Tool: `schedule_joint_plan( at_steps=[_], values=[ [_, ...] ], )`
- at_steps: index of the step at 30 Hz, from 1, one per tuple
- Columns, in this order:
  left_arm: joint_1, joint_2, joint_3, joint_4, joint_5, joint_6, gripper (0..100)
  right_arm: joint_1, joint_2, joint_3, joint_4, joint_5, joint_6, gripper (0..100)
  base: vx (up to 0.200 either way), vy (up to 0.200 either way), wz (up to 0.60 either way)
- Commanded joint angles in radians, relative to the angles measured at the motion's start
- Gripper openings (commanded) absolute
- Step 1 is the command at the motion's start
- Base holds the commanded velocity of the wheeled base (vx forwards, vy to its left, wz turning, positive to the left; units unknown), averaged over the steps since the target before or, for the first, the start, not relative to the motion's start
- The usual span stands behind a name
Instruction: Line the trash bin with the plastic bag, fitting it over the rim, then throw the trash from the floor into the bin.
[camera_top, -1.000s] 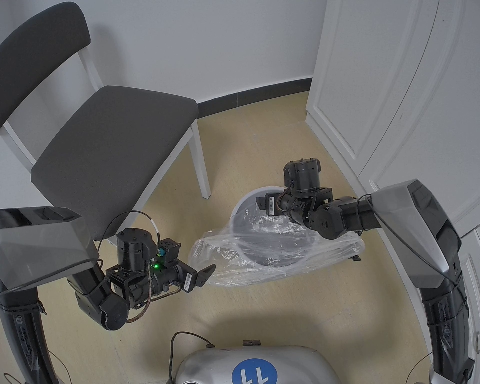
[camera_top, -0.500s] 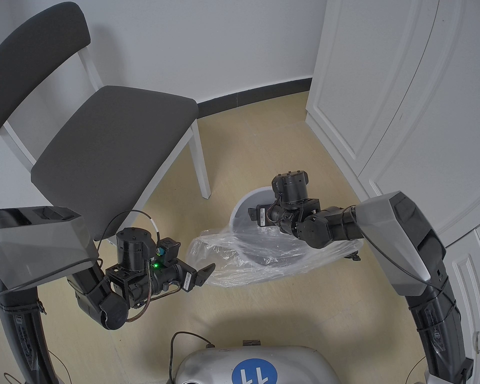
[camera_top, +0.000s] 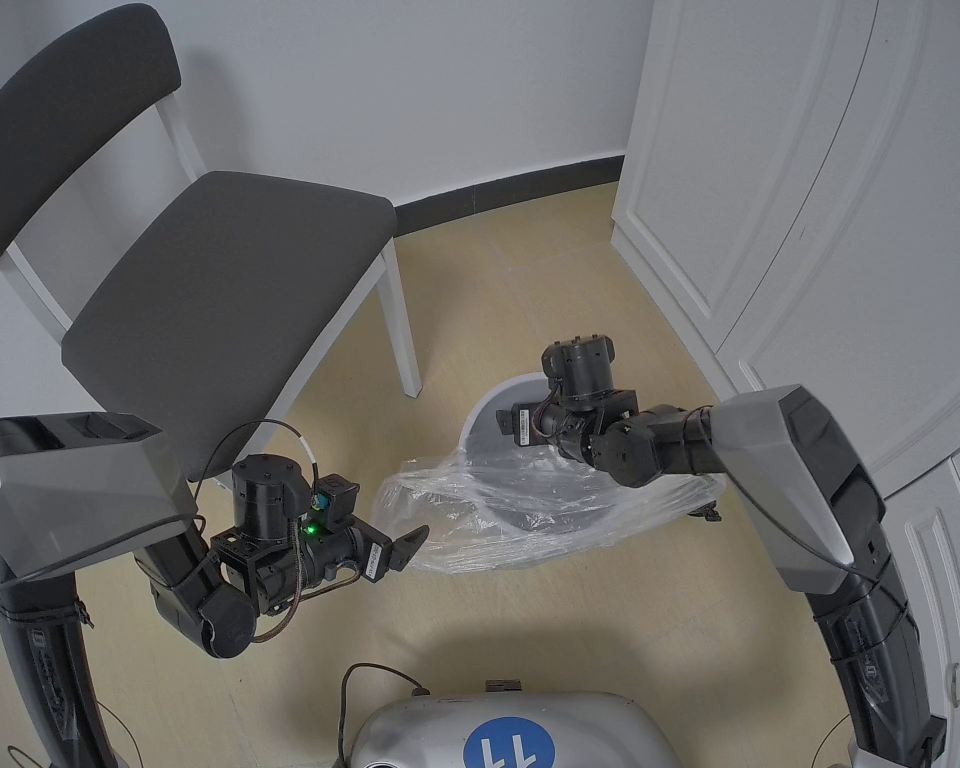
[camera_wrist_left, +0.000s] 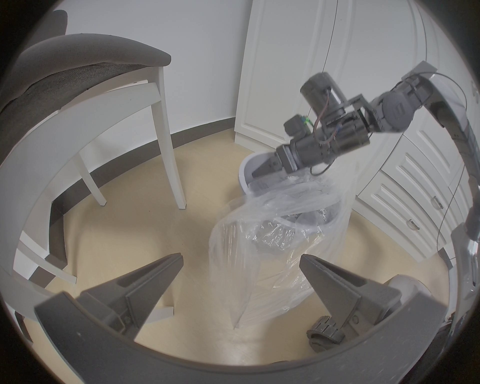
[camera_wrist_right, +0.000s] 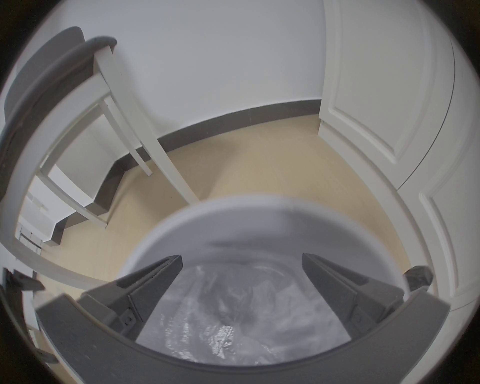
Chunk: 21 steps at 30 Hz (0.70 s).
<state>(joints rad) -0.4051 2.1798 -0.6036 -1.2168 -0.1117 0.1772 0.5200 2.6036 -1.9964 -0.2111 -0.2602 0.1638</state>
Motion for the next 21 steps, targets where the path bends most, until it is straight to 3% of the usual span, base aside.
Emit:
schedule_joint_plan(
  at_steps=[1, 7, 13, 17, 21],
  values=[
    [0.0, -0.005, 0.002, -0.001, 0.0, -0.001, 100, 0.015, -0.14, 0.067, 0.036, -0.002, -0.01, 100, 0.0, 0.0, 0.0],
    [0.009, -0.018, 0.002, -0.012, 0.0, 0.001, 100, 0.015, -0.29, 0.284, 0.025, 0.001, -0.155, 100, 0.0, 0.0, 0.0],
    [0.014, -0.052, 0.013, -0.012, -0.006, 0.001, 100, 0.014, -0.384, 0.376, 0.009, 0.009, -0.299, 100, 0.0, 0.0, 0.0],
    [0.012, -0.061, 0.031, -0.012, -0.008, 0.002, 100, 0.023, -0.507, 0.573, -0.05, 0.05, -0.489, 100, 0.0, 0.0, 0.0],
    [0.009, -0.063, 0.044, -0.015, -0.009, 0.016, 100, 0.035, -0.602, 0.785, -0.111, 0.104, -0.626, 100, 0.0, 0.0, 0.0]
  ],
)
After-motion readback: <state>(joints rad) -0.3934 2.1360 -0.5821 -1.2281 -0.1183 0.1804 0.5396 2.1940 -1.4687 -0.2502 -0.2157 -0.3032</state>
